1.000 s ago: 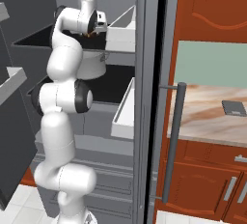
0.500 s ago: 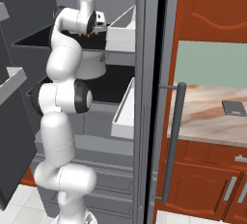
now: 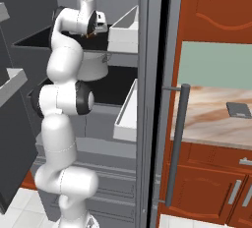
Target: Take the chicken drumstick from the fridge and place it on the digital scale on the counter by the fridge. Wait a few seconds for a reading, then move it to the plate on the dining counter.
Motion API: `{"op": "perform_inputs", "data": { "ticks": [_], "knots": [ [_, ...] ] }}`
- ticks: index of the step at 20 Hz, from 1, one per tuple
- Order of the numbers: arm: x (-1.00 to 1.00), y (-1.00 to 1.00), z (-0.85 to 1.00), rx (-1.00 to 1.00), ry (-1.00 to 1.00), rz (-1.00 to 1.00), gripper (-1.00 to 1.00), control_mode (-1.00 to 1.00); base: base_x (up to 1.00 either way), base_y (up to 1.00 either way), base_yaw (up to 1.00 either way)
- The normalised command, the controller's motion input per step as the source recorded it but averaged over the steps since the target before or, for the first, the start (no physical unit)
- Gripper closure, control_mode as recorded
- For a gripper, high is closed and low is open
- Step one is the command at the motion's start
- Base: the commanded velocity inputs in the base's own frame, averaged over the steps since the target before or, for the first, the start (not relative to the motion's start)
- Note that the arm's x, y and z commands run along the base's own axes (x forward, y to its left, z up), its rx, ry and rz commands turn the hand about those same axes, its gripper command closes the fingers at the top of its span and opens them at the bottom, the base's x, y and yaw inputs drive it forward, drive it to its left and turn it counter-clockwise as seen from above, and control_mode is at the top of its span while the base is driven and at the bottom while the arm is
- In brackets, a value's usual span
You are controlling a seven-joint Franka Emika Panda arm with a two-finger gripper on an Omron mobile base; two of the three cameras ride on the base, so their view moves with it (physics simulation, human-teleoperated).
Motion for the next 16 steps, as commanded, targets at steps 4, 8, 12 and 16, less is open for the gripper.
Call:
{"op": "perform_inputs", "data": {
  "ticks": [4,8,12,16],
  "knots": [
    [-0.04,0.00,0.00,0.00,0.00,0.00,1.00,-1.00,0.00,0.00,0.00],
    [-0.61,-0.22,0.00,0.03,-0.02,0.00,1.00,-1.00,0.00,0.00,0.00],
    [-1.00,-0.45,-0.05,0.05,-0.05,0.00,1.00,-1.00,0.00,0.00,0.00],
    [-1.00,-0.49,-0.03,0.04,-0.06,0.00,1.00,-1.00,0.00,0.00,0.00]
  ]
}}
